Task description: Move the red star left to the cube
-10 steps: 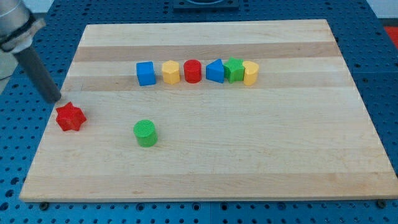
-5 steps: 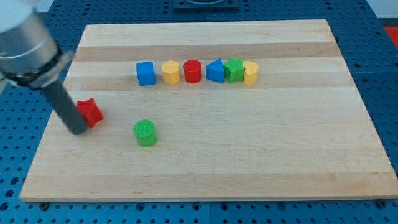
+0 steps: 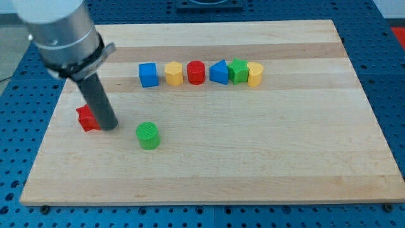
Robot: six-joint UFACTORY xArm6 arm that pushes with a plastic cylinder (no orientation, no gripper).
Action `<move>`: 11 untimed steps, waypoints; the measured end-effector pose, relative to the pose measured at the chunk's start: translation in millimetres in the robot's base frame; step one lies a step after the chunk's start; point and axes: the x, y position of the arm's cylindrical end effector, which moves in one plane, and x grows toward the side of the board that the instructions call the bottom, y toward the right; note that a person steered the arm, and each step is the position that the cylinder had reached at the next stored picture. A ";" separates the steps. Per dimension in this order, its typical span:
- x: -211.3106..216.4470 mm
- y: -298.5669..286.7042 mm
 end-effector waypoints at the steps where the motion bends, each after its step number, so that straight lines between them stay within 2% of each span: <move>1: 17.9 -23.5; 2: -8.7 -47.8; 3: -55.2 -41.4; 4: -75.3 -36.8; 6: -41.8 -41.8; 9: -100.9 -11.7; 10: -99.2 -12.5; 11: -78.0 -37.9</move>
